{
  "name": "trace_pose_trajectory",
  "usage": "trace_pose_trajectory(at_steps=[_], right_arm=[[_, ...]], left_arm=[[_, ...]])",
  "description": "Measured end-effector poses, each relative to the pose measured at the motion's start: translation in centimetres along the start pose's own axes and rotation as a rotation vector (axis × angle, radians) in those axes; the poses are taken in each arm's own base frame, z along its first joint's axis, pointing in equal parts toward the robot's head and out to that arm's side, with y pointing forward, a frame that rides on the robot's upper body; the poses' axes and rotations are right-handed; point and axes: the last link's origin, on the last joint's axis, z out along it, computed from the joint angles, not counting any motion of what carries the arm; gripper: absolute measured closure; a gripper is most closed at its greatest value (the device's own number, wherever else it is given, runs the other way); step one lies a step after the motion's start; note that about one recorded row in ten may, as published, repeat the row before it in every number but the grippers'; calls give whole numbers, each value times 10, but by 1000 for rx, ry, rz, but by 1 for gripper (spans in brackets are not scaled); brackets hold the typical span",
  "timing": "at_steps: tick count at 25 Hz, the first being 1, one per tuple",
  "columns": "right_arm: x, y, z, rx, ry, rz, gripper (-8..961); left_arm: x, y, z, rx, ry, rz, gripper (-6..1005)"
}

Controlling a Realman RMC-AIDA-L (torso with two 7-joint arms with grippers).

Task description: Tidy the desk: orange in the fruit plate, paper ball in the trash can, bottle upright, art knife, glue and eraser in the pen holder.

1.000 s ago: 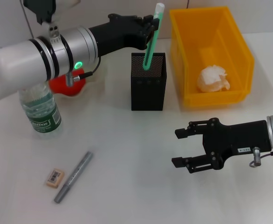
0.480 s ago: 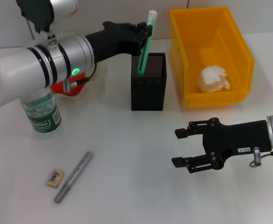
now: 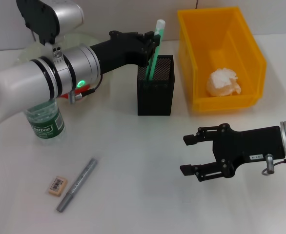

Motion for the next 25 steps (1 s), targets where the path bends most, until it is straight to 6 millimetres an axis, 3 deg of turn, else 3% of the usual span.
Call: trace_pose_trajectory(at_steps=[25], right_arm=[[1,1,-1,-1,-1,4,187]], left_arm=[[-18,-5,0,48,-44,-11,883]])
